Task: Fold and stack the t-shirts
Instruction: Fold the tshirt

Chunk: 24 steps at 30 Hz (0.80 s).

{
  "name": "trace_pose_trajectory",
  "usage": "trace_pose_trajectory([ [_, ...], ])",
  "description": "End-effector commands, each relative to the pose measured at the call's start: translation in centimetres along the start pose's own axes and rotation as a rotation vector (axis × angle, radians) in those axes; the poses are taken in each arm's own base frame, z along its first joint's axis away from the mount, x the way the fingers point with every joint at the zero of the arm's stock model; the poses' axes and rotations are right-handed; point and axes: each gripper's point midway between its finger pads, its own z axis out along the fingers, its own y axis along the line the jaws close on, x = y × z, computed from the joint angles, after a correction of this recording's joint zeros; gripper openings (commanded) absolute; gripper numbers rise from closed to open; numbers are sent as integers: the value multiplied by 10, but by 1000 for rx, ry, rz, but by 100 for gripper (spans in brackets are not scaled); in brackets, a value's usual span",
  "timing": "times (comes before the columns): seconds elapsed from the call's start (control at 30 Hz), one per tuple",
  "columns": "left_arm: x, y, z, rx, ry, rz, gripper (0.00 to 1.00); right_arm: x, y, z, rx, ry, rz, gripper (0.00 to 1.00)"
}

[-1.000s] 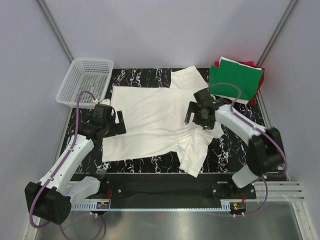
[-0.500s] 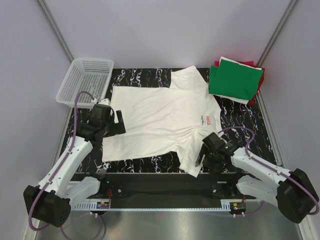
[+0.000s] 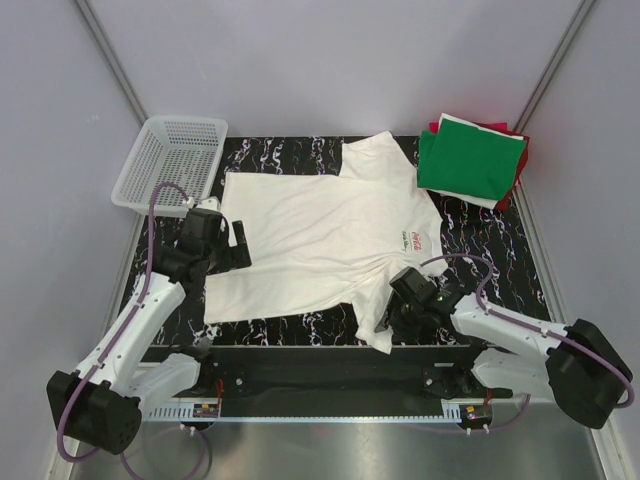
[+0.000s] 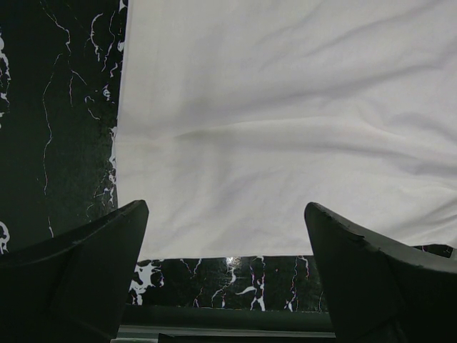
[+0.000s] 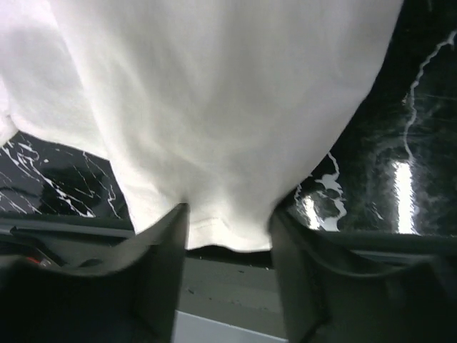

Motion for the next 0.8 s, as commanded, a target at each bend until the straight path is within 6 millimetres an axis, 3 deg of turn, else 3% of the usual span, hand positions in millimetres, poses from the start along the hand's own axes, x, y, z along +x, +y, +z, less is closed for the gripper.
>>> trace_pose_trajectory([
  [0.0, -7, 0, -2, -2, -34, -7, 99, 3, -8, 14, 39, -19, -5, 52],
  [0.1, -6, 0, -2, -4, -33, -7, 99, 5, -8, 18, 31, -13, -8, 32],
  [0.13, -7, 0, -2, -6, -34, -5, 99, 6, -9, 19, 30, -11, -11, 16],
  [0.2, -6, 0, -1, -8, -32, -8, 99, 6, -10, 15, 29, -20, -16, 0],
  [0.33, -4, 2, 2, -22, -20, -14, 99, -1, -10, -9, 11, -72, -1, 0],
  [0.37, -4, 2, 3, -26, -19, -25, 99, 1, -19, -17, 42, -74, 10, 0],
  [0.53, 12, -10, -6, 42, 57, -83, 99, -20, -21, -80, -89, -256, 145, 0],
  [0.57, 25, -16, -8, 77, 107, -115, 99, -23, -29, -91, -107, -293, 165, 0],
  [0.77, 57, -12, -15, -7, 167, -158, 99, -24, -44, -108, -108, -332, 198, 0],
])
